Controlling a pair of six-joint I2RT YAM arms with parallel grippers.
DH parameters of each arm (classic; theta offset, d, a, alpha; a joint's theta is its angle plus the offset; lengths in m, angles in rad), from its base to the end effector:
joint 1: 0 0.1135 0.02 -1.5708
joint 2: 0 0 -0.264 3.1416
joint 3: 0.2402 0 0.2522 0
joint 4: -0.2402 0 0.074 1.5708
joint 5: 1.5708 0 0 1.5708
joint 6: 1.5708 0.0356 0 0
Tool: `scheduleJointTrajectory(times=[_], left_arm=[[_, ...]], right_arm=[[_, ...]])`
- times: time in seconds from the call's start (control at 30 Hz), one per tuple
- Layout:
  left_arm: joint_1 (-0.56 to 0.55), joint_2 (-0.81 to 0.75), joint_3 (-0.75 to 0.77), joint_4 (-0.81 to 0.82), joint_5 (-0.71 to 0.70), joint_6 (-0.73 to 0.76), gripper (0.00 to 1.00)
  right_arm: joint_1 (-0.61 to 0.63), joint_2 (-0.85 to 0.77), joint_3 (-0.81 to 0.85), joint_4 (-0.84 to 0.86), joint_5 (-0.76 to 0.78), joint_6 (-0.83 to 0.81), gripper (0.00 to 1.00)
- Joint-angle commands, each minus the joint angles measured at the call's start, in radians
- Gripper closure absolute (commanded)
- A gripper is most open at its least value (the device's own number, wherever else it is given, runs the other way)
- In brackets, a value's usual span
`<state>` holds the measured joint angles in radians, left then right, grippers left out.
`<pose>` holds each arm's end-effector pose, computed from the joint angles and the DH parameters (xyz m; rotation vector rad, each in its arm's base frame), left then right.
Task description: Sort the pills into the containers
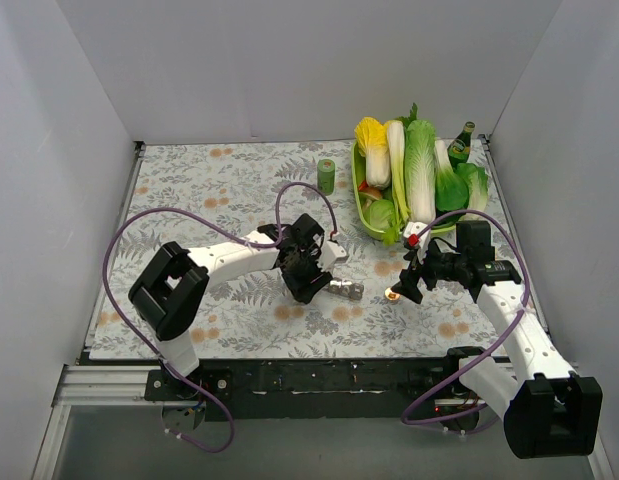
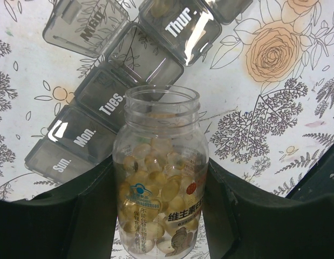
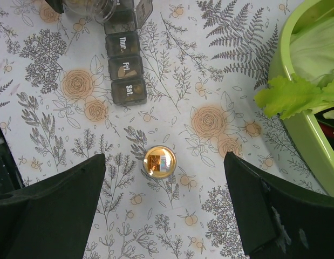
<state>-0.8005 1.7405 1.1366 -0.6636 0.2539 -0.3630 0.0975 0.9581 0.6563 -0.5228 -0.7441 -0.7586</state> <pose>0.2252 -0.2450 0.1805 0.7022 2.8911 -0.5670 0.1847 0.0423 0.2404 -1.1986 1.8311 0.5237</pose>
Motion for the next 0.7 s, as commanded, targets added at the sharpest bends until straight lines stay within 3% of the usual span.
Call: scheduleJointTrajectory(times=[0.0,0.67], left_arm=[[-0.012,-0.004,0.055,-0.025,-0.033,0.019,1.0],[-0.058,0.047,0.141,-0.111,-0.122,0.029,1.0]], right_arm=[[-0.008,-0.016,-0.004,-0.003,-0.032,0.004,0.02],[-0.019,-0.021,-0.004,-0.008,-0.046,0.001,0.02]])
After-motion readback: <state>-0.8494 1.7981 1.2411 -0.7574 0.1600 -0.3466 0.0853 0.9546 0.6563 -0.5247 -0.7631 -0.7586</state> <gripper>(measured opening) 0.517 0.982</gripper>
